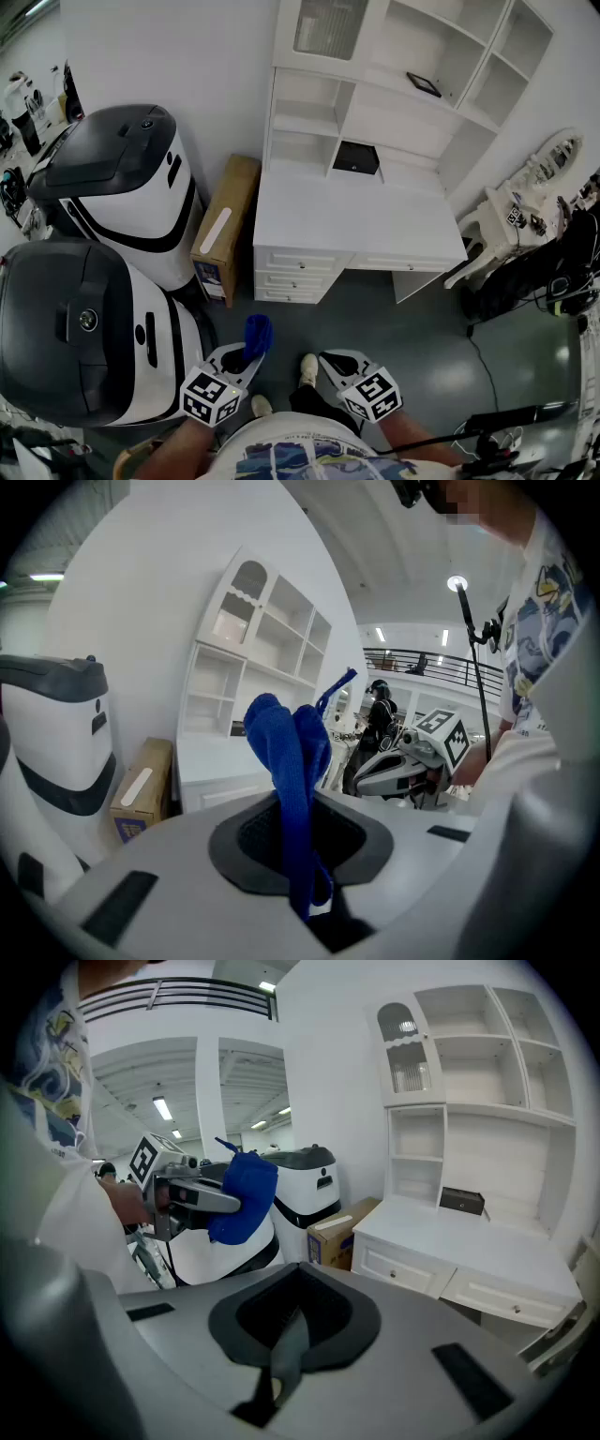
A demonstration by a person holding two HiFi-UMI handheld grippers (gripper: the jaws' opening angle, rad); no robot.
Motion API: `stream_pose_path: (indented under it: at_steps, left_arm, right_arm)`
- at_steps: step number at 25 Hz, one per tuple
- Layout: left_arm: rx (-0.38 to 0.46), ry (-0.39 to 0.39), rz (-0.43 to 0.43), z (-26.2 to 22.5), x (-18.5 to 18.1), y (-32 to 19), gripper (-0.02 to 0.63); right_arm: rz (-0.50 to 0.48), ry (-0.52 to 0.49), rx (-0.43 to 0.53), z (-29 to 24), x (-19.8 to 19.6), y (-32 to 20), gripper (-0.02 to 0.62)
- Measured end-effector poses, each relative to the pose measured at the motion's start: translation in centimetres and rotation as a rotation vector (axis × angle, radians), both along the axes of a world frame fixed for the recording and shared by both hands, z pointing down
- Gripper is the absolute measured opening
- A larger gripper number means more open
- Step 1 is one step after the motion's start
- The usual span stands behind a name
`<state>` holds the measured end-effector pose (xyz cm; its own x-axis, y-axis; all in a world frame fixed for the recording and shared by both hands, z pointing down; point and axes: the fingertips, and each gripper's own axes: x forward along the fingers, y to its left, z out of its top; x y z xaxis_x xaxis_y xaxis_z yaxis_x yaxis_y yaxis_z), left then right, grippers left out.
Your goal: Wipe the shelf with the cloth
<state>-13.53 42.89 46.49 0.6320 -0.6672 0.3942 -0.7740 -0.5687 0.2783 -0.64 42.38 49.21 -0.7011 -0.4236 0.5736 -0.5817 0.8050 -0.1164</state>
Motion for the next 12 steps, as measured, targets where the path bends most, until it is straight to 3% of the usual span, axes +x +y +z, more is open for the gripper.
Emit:
stream_pose_path:
  at_steps: [12]
  left_arm:
    - [0.017,-0.019,-0.025,-0.7,0.4,-4.1,0.055]
  right_arm:
    - [-0.028,-0.017,0.027,-0.6,0.1,-4.4,0.025]
